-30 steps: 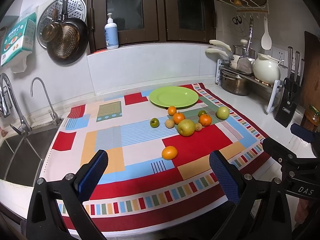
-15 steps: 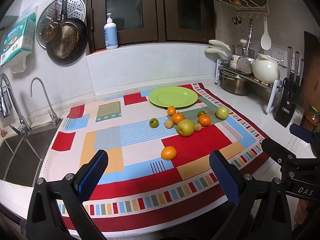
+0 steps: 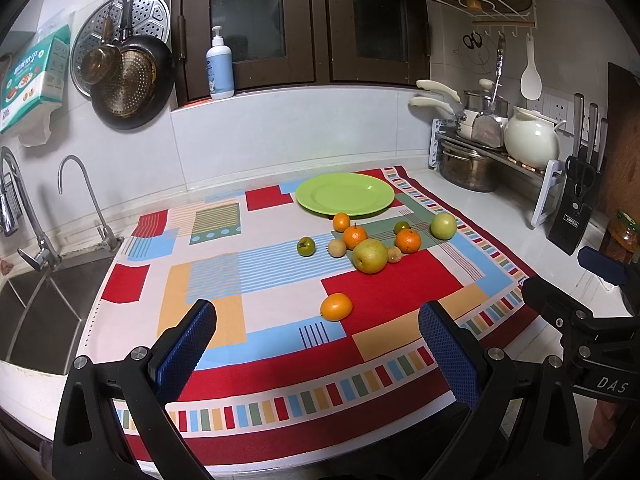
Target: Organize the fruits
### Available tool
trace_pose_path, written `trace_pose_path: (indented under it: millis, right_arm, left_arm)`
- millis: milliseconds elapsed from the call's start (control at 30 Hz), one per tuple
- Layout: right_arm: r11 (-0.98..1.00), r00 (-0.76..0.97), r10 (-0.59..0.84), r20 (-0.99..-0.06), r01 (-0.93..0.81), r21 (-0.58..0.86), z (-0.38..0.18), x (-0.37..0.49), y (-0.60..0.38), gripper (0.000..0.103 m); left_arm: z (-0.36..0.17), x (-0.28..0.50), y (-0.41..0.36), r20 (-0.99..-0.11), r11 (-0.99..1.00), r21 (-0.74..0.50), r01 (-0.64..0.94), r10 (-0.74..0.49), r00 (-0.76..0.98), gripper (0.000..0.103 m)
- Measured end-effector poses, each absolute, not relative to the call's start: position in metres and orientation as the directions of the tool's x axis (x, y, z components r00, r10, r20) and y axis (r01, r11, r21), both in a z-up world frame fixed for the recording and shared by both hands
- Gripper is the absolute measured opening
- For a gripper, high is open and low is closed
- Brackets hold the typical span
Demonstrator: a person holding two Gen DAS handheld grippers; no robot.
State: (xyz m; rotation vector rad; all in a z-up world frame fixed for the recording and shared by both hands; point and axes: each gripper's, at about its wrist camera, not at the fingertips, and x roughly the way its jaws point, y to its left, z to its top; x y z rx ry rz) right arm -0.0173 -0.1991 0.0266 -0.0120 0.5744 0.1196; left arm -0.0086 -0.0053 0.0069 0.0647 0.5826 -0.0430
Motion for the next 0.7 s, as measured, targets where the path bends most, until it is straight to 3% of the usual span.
trace_pose_path:
  millis: [700]
  right_arm:
    - [0.99,0.811,0.129,-0.57,-0.142,0.022,0.014,-0.002,-0.192,0.102]
  left_arm:
    - [-0.009,0.01,-0.002,-0.572,0.997,0.036,0.073,-0.04,0.819,0.103]
